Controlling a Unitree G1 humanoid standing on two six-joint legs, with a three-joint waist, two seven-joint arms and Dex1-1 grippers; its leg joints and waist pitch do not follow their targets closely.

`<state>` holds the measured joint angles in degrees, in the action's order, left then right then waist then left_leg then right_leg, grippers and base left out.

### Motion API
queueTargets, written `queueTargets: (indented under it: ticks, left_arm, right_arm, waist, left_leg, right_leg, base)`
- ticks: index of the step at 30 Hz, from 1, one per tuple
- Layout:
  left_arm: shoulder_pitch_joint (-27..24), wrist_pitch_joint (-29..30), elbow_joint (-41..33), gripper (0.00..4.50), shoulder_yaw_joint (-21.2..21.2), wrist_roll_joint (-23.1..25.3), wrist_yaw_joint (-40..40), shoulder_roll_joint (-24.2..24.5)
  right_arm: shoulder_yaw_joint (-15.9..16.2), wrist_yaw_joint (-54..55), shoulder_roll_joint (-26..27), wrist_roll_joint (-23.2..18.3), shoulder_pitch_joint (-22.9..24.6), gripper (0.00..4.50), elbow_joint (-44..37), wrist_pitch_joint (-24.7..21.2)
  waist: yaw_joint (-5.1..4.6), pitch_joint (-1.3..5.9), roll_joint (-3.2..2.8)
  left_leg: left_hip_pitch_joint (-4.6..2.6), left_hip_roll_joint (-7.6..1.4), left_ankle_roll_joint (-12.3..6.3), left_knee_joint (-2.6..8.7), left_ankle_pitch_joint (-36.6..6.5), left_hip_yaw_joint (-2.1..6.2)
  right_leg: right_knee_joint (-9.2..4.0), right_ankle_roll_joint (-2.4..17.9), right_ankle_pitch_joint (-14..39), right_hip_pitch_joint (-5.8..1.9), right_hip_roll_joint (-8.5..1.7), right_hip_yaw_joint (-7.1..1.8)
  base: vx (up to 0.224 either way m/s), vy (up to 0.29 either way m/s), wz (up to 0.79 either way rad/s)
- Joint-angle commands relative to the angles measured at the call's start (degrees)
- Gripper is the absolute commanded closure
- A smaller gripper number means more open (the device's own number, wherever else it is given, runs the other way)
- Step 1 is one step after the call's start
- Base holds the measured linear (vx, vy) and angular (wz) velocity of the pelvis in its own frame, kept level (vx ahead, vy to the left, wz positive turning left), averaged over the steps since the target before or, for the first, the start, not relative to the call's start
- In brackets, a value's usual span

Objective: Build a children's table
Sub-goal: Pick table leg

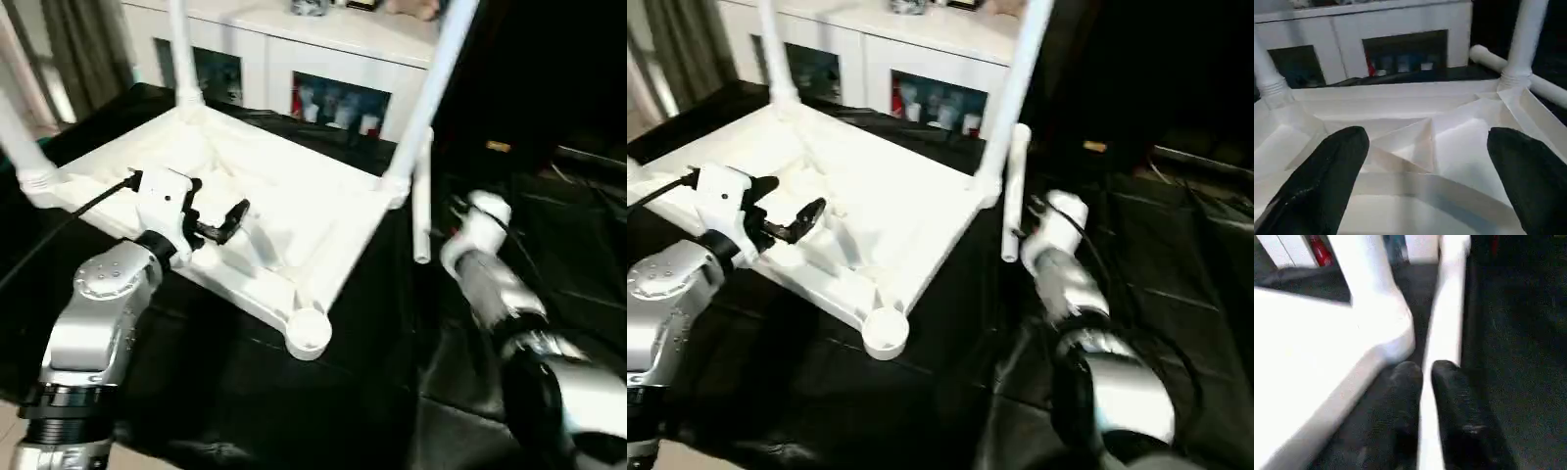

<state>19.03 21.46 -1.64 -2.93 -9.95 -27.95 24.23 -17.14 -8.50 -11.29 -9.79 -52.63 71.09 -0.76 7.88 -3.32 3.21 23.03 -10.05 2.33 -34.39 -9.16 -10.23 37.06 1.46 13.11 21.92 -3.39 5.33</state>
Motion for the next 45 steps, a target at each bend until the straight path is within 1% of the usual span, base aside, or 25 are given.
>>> queueTargets:
  ticks: [1,2,4,5,6,7,9,10,11,12,13,15,16,19,20,22,25,26,28,30,32,36,41,43,45]
  left_arm:
    - [-0.3,1.4,-2.8,0.00,1.7,-1.1,-3.6,1.3]
    - [-0.5,2.2,-3.7,0.00,1.8,-2.1,-5.0,1.8]
    - [-0.8,4.8,-5.9,0.00,1.9,-4.9,-7.5,2.6]
    - [-1.0,6.1,-7.1,0.00,1.9,-6.2,-8.6,3.0]
    - [-1.5,8.1,-9.0,0.00,2.1,-8.2,-10.3,3.8]
    - [-2.4,10.4,-11.8,0.00,2.6,-10.6,-12.6,5.0]
    - [-2.9,11.9,-13.4,0.00,2.8,-12.0,-13.6,5.6]
    - [-3.2,12.9,-14.8,0.00,3.1,-13.0,-14.4,6.1]
    - [-3.3,13.4,-15.4,0.00,3.2,-13.6,-14.9,6.3]
    - [-3.5,15.7,-17.6,0.00,3.6,-15.5,-16.2,7.3]
    - [-3.5,16.6,-18.4,0.00,3.8,-16.2,-16.8,7.8]
    - [-3.6,18.0,-19.6,0.00,4.2,-17.1,-17.6,8.3]
    - [-3.6,19.0,-20.4,0.00,4.4,-17.4,-18.0,8.8]
    - [-3.6,20.6,-21.5,0.00,4.6,-18.0,-18.0,9.5]
    - [-3.7,21.1,-21.9,0.00,4.4,-18.3,-17.9,9.7]
    - [-3.7,21.8,-22.3,0.00,4.3,-18.7,-17.7,10.0]
    - [-4.1,22.8,-23.3,0.00,4.2,-19.2,-17.4,10.5]
    - [-4.2,23.0,-23.6,0.00,4.1,-19.3,-17.4,10.7]
    - [-4.6,23.6,-24.1,0.00,4.0,-19.4,-17.3,11.1]
    - [-5.0,24.3,-24.9,0.00,3.8,-19.6,-17.1,11.5]
    - [-5.2,24.6,-25.3,0.00,3.8,-19.6,-17.0,11.6]
    - [-5.6,25.1,-26.1,0.00,3.8,-19.9,-16.2,11.7]
    - [-5.7,25.4,-26.5,0.00,3.8,-20.1,-15.9,11.9]
    - [-5.7,25.5,-26.5,0.00,3.9,-20.0,-15.8,11.9]
    - [-5.7,25.6,-26.6,0.00,4.0,-19.8,-15.5,11.6]
  right_arm:
    - [1.7,3.9,-0.5,2.8,-1.9,3.45,2.3,-3.2]
    - [2.0,4.9,-0.4,3.4,-2.6,3.33,2.8,-3.8]
    - [2.2,5.4,-0.3,3.8,-3.7,3.29,3.2,-4.5]
    - [2.4,5.5,-0.2,3.9,-4.1,3.18,3.4,-4.7]
    - [2.7,5.9,-0.3,4.2,-4.6,3.02,3.6,-5.1]
    - [3.1,6.7,-0.3,4.5,-5.2,2.91,4.0,-5.4]
    - [3.2,7.2,-0.3,4.7,-5.5,2.83,4.3,-5.6]
    - [3.3,7.7,-0.4,4.9,-5.8,2.73,4.5,-5.9]
    - [3.4,8.1,-0.4,5.0,-6.0,2.73,4.7,-6.1]
    - [3.5,9.3,-0.7,5.6,-6.6,2.42,5.1,-6.5]
    - [3.5,9.7,-0.8,5.8,-6.8,2.42,5.2,-6.8]
    - [3.2,10.3,-1.1,5.9,-6.9,2.35,5.4,-7.0]
    - [3.0,10.4,-1.3,5.9,-7.0,2.23,5.5,-7.4]
    - [3.2,10.0,-1.5,6.0,-6.8,1.96,5.9,-8.2]
    - [3.3,10.2,-1.6,6.1,-6.7,1.90,6.0,-8.6]
    - [3.1,9.8,-1.6,6.1,-6.8,1.64,6.1,-9.3]
    - [3.4,10.1,-1.6,6.8,-6.5,1.52,6.5,-10.4]
    - [3.3,10.2,-1.6,6.8,-6.5,1.33,6.5,-10.7]
    - [3.4,9.7,-1.5,7.0,-6.1,1.16,6.8,-11.8]
    - [4.0,8.3,-1.2,7.6,-5.5,1.16,7.1,-13.8]
    - [3.8,9.0,-1.2,7.5,-5.1,1.16,7.2,-14.3]
    - [1.0,9.5,-0.9,4.9,-4.2,1.16,7.3,-16.2]
    - [-0.5,8.3,-0.5,3.7,-4.0,1.16,7.2,-16.8]
    - [-0.6,8.0,-0.5,3.7,-3.9,1.44,7.1,-17.2]
    - [-1.0,7.7,-0.4,3.4,-3.7,1.54,7.0,-17.6]
  waist:
    - [-0.17,3.78,-0.52]
    - [-0.18,3.77,-0.44]
    - [-0.03,3.78,-0.19]
    - [0.06,3.84,-0.35]
    - [0.17,3.81,-0.10]
    - [0.22,3.75,-0.18]
    - [0.10,3.64,-0.27]
    - [-0.01,3.55,-0.12]
    - [0.06,3.51,-0.16]
    - [0.07,3.44,0.12]
    - [0.15,3.44,0.08]
    - [0.12,3.31,0.16]
    - [0.20,3.33,-0.01]
    - [0.14,3.35,0.11]
    - [0.13,3.37,-0.05]
    - [0.08,3.46,0.05]
    - [0.16,3.51,0.24]
    - [0.17,3.52,0.23]
    - [0.22,3.47,-0.01]
    - [0.11,3.48,0.15]
    - [0.21,3.44,0.04]
    - [0.28,3.45,0.25]
    - [0.31,3.52,0.17]
    - [0.27,3.56,0.14]
    - [0.26,3.55,0.07]
  left_leg:
    - [-2.20,-3.80,2.39,4.49,-12.9,1.33]
    - [-2.18,-3.84,2.53,4.46,-12.8,1.34]
    - [-2.06,-3.78,2.62,4.37,-12.2,1.20]
    - [-2.14,-3.82,2.71,4.38,-11.8,1.20]
    - [-2.10,-3.81,2.88,4.35,-11.6,1.12]
    - [-2.07,-3.83,3.03,4.45,-11.9,1.16]
    - [-2.16,-3.88,3.80,4.54,-12.7,1.15]
    - [-2.05,-3.82,4.15,4.65,-13.1,1.15]
    - [-2.12,-3.76,4.29,4.61,-13.6,1.09]
    - [-2.11,-3.75,4.63,4.66,-14.2,1.07]
    - [-2.08,-3.69,4.81,4.64,-14.4,1.15]
    - [-2.06,-3.73,5.04,4.67,-14.8,1.12]
    - [-2.09,-3.70,5.18,4.63,-14.7,1.11]
    - [-1.97,-3.63,5.16,4.62,-14.0,1.11]
    - [-1.91,-3.63,5.20,4.61,-13.8,1.17]
    - [-1.91,-3.60,5.27,4.53,-13.1,1.13]
    - [-1.84,-3.55,5.05,4.45,-12.1,1.11]
    - [-1.82,-3.55,5.01,4.45,-12.0,1.12]
    - [-1.90,-3.57,5.16,4.47,-12.3,1.11]
    - [-1.87,-3.59,5.33,4.54,-12.6,1.15]
    - [-1.99,-3.61,5.44,4.50,-12.9,1.12]
    - [-1.95,-3.63,5.80,4.60,-13.3,1.19]
    - [-1.97,-3.63,5.73,4.49,-12.8,1.15]
    - [-1.89,-3.58,5.49,4.46,-11.9,1.14]
    - [-1.93,-3.59,5.63,4.47,-12.2,1.14]
  right_leg:
    - [-4.30,10.2,7.1,-1.53,-5.84,-3.68]
    - [-4.20,10.3,6.8,-1.54,-5.96,-3.71]
    - [-4.12,10.2,5.8,-1.64,-6.09,-3.79]
    - [-3.94,10.2,4.7,-1.61,-6.05,-3.76]
    - [-3.68,10.3,3.8,-1.63,-6.01,-3.76]
    - [-3.72,10.1,4.2,-1.66,-6.04,-3.71]
    - [-3.66,9.9,4.4,-1.55,-5.94,-3.76]
    - [-3.74,9.7,4.9,-1.61,-5.84,-3.77]
    - [-3.85,9.5,5.4,-1.50,-5.84,-3.83]
    - [-3.96,9.3,6.5,-1.59,-5.98,-3.89]
    - [-3.99,9.1,7.4,-1.59,-6.04,-3.92]
    - [-4.12,8.6,8.4,-1.57,-6.04,-3.99]
    - [-4.05,8.3,8.3,-1.54,-6.00,-4.02]
    - [-4.00,8.1,7.3,-1.65,-5.85,-4.01]
    - [-3.98,8.0,7.0,-1.74,-5.86,-4.01]
    - [-3.88,8.0,5.7,-1.78,-5.76,-3.99]
    - [-3.69,8.3,4.6,-1.91,-5.77,-3.94]
    - [-3.68,8.3,4.6,-1.93,-5.77,-3.93]
    - [-3.74,8.2,4.9,-1.83,-5.75,-3.96]
    - [-3.76,8.1,5.0,-1.91,-5.66,-3.94]
    - [-3.85,8.1,5.5,-1.81,-5.76,-3.98]
    - [-3.88,7.8,6.3,-1.90,-5.81,-3.99]
    - [-3.84,7.7,5.6,-1.91,-5.88,-3.97]
    - [-3.67,7.9,4.3,-1.92,-5.72,-3.92]
    - [-3.69,8.0,4.5,-1.91,-5.77,-3.91]
  base:
    - [0.000,0.000,0.00]
    - [0.000,0.000,0.00]
    - [0.000,0.000,0.00]
    - [0.000,0.000,0.00]
    - [0.000,0.000,0.00]
    - [0.000,0.000,0.00]
    - [0.000,0.000,0.00]
    - [0.000,0.000,0.00]
    - [0.000,0.000,0.00]
    - [0.000,0.000,0.00]
    - [0.000,0.000,0.00]
    - [0.000,0.000,0.00]
    - [0.000,0.000,0.00]
    - [0.000,0.000,0.00]
    - [0.000,0.000,0.00]
    - [0.000,0.000,0.00]
    - [0.000,0.000,0.00]
    - [0.000,0.000,0.00]
    - [0.000,0.000,0.00]
    - [0.000,0.000,0.00]
    - [0.000,0.000,0.00]
    - [0.000,0.000,0.00]
    - [0.000,0.000,0.00]
    - [0.000,0.000,0.00]
    - [0.000,0.000,0.00]
